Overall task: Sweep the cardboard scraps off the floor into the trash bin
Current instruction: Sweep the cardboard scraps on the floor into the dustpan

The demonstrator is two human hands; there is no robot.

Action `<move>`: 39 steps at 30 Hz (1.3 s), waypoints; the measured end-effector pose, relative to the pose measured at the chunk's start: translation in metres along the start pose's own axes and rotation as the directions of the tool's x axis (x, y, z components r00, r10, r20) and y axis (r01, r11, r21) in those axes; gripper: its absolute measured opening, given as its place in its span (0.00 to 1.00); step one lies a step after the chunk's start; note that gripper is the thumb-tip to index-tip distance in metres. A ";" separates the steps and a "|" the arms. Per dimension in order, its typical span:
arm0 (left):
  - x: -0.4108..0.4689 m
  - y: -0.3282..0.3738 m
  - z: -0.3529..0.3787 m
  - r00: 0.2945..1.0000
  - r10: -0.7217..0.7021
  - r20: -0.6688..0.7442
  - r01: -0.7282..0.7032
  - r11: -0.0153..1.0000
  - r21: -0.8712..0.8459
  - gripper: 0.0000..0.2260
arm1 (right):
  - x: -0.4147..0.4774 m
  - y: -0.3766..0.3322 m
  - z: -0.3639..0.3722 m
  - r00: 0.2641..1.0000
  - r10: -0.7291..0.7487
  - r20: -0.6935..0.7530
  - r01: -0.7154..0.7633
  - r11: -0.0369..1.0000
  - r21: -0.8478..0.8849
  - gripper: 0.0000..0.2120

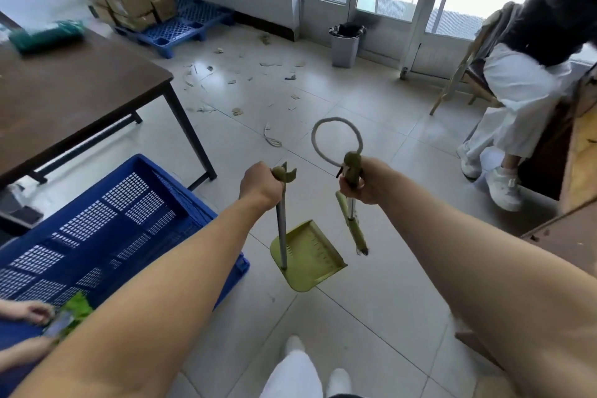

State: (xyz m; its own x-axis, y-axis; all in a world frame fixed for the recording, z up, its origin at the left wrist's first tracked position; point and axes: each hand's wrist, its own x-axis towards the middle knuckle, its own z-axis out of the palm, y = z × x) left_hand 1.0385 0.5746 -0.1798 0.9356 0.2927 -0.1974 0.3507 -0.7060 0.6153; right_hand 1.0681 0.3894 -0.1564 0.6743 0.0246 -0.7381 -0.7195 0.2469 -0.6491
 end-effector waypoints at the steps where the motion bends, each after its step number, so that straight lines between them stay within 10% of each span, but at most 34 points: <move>1: 0.011 0.001 -0.001 1.000 -0.016 -0.011 0.016 1.000 -0.007 0.10 | 0.009 -0.007 0.005 1.000 0.001 0.004 -0.001 1.000 -0.008 0.08; 39: 0.460 0.080 -0.046 0.952 -0.279 -0.123 0.276 0.960 -0.046 0.06 | 0.363 -0.313 0.156 0.998 0.067 0.004 -0.066 0.988 -0.137 0.10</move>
State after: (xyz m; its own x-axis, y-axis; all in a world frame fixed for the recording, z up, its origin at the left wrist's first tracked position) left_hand 1.4953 0.6824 -0.1866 0.7879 0.5555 -0.2656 0.5928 -0.5677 0.5713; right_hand 1.5640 0.4718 -0.1923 0.6250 0.0454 -0.7793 -0.7785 0.1099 -0.6179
